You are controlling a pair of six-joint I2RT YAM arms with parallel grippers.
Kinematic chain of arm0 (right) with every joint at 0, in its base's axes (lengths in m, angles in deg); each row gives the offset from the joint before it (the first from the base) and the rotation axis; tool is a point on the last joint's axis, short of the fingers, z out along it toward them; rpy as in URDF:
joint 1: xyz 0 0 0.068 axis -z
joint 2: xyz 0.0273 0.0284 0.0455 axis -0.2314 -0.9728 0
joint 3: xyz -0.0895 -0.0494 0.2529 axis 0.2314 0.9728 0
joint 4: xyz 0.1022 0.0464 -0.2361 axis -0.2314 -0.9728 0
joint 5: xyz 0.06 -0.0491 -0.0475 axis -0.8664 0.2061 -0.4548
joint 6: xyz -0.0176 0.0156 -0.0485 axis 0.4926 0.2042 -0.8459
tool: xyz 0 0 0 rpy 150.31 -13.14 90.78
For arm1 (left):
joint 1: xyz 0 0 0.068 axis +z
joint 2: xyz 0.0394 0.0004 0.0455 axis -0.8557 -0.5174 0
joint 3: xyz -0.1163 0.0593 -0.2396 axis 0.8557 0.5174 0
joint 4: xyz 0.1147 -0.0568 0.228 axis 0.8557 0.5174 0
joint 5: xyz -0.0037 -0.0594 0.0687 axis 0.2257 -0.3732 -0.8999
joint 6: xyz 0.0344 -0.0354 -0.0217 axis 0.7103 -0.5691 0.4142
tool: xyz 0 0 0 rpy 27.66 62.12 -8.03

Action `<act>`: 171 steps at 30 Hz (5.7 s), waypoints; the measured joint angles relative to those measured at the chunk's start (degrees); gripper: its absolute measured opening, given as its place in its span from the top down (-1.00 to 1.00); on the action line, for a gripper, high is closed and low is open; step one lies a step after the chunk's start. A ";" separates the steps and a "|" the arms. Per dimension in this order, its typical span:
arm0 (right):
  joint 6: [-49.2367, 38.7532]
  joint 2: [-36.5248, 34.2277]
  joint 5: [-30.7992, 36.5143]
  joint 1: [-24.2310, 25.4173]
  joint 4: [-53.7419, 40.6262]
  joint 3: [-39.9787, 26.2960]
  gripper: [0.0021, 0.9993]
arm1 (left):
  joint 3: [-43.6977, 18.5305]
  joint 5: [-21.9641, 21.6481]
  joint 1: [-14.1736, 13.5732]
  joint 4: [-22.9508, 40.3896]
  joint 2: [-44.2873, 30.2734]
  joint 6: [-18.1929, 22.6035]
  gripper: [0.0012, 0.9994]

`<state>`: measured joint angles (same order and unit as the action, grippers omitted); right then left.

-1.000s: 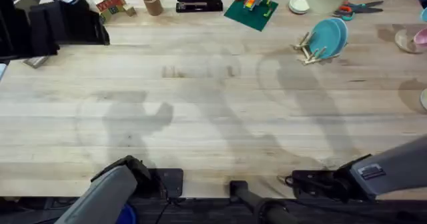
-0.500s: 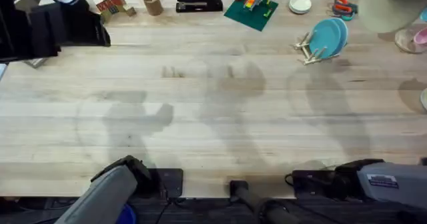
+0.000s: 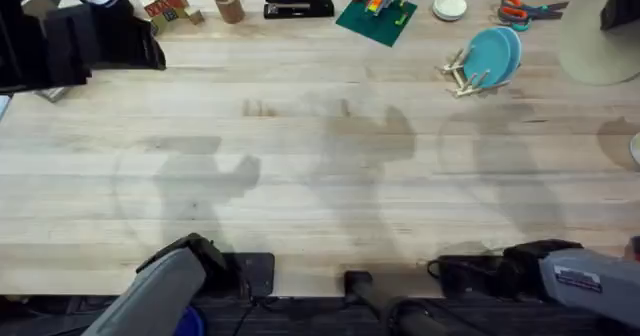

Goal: Pick up the plates from the table one by one and place each into a slot on the dish rack.

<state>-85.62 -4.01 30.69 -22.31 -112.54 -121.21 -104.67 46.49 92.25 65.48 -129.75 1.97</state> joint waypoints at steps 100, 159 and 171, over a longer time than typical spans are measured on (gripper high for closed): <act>-16.44 -22.25 -8.61 9.92 17.33 1.32 0.94 | 0.00 0.00 0.00 0.39 0.00 0.00 -0.99; -16.41 -39.08 -8.63 10.99 22.03 1.32 0.94 | 0.00 0.00 -0.01 0.39 0.00 0.00 -0.99; -16.41 -40.15 -8.15 10.93 22.05 1.32 0.94 | 0.00 0.00 -0.02 0.39 0.00 0.00 -0.99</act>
<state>-102.04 -44.16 22.54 -11.38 -90.49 -119.88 -104.67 46.49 92.23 65.87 -129.76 1.97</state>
